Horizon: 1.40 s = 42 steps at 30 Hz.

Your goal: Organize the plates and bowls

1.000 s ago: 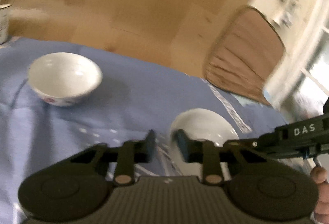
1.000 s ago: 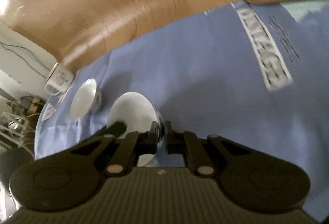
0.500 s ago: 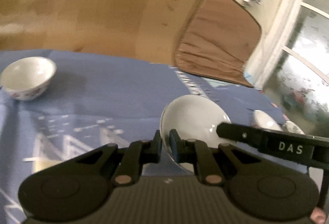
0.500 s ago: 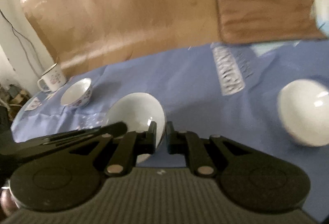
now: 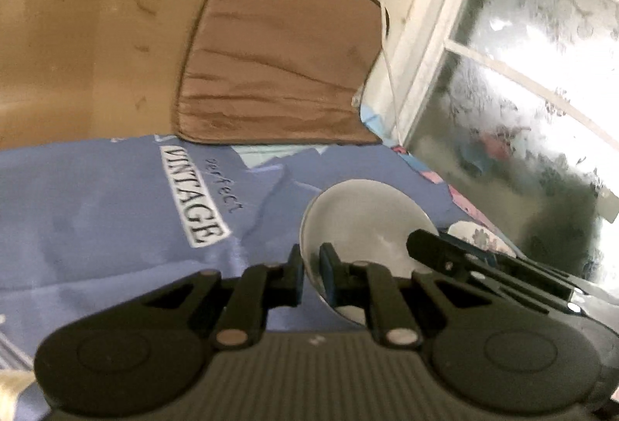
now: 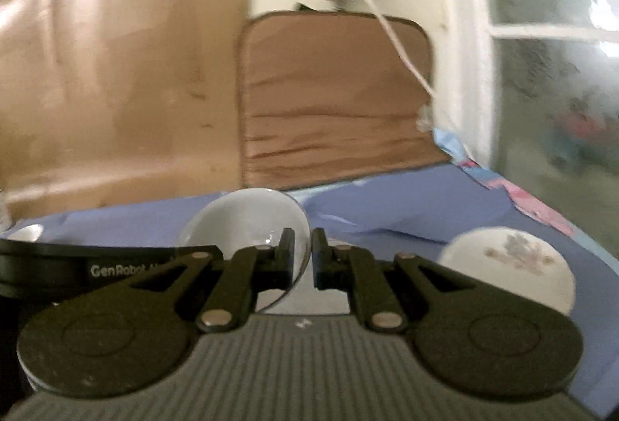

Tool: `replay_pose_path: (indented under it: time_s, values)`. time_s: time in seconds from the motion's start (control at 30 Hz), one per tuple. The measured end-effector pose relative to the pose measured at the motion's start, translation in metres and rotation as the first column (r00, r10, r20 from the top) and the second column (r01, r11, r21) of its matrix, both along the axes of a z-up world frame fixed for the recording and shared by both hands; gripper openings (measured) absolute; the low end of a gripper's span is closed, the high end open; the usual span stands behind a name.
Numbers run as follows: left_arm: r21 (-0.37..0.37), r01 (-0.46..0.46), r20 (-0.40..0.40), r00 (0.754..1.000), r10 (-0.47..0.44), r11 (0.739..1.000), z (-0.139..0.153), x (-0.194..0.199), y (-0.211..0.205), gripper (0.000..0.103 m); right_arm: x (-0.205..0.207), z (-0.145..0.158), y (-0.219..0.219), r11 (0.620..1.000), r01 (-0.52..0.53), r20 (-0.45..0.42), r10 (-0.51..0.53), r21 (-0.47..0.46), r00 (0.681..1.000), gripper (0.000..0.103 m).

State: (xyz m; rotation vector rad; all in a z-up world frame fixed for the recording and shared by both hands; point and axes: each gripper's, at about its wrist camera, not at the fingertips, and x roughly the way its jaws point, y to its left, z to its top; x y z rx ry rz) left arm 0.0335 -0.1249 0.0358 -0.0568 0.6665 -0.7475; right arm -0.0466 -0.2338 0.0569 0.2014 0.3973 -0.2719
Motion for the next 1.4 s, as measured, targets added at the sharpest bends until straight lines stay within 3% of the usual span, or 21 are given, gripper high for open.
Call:
replay_pose_path:
  time_s: [0.2, 0.4, 0.5, 0.67, 0.77, 0.87, 1.0, 1.1, 1.2, 1.3, 1.33, 1.4]
  values:
    - [0.061, -0.024, 0.007, 1.0, 0.023, 0.998, -0.005, 0.003, -0.016, 0.012, 0.009, -0.014, -0.012, 1.0, 0.018, -0.014, -0.018, -0.01, 1.0, 0.014]
    - [0.076, -0.04, 0.04, 0.999, 0.037, 0.996, -0.003, 0.001, -0.02, 0.023, 0.0, -0.021, -0.007, 0.998, 0.028, -0.003, -0.028, -0.05, 1.0, 0.018]
    - [0.052, -0.048, 0.043, 0.998, 0.046, 0.997, -0.001, 0.001, -0.011, 0.024, -0.003, -0.021, -0.01, 0.999, 0.04, 0.019, -0.04, -0.033, 0.999, 0.025]
    - [0.052, -0.099, 0.072, 0.993, 0.095, 0.994, -0.002, 0.0, 0.024, 0.024, -0.011, -0.014, -0.003, 0.998, 0.043, 0.071, -0.039, -0.047, 0.997, 0.026]
    - [0.078, -0.162, 0.08, 0.985, 0.156, 0.984, -0.009, 0.0, 0.058, 0.024, -0.013, -0.009, 0.009, 0.999, -0.02, 0.094, 0.024, -0.05, 0.995, 0.026]
    - [0.135, -0.249, 0.061, 0.968, 0.243, 0.959, -0.018, 0.004, 0.097, 0.024, -0.008, -0.004, 0.027, 0.986, -0.158, 0.076, 0.161, -0.043, 0.984, 0.03]
    - [0.18, -0.341, 0.045, 0.94, 0.339, 0.923, -0.025, 0.006, 0.156, 0.023, 0.014, -0.005, 0.057, 0.919, -0.39, -0.015, 0.392, 0.058, 0.92, 0.033]
    - [0.22, -0.428, 0.091, 0.904, 0.419, 0.876, -0.023, 0.003, 0.193, 0.024, 0.042, -0.013, 0.078, 0.857, -0.487, -0.133, 0.51, 0.168, 0.85, 0.034]
    - [0.186, -0.539, 0.094, 0.842, 0.531, 0.821, -0.021, 0.008, 0.236, 0.025, 0.075, -0.026, 0.1, 0.79, -0.528, -0.227, 0.601, 0.31, 0.766, 0.036]
    - [0.083, -0.658, 0.004, 0.751, 0.66, 0.748, -0.027, 0.017, 0.279, 0.024, 0.101, -0.021, 0.122, 0.776, -0.535, -0.242, 0.619, 0.335, 0.747, 0.036]
    - [0.036, -0.679, -0.047, 0.732, 0.68, 0.733, -0.03, 0.02, 0.289, 0.023, 0.111, -0.02, 0.127, 0.766, -0.53, -0.234, 0.626, 0.363, 0.744, 0.036]
    - [-0.029, -0.732, -0.063, 0.681, 0.729, 0.681, -0.03, 0.016, 0.303, 0.025, 0.131, -0.016, 0.136, 0.742, -0.514, -0.207, 0.636, 0.43, 0.744, 0.036]
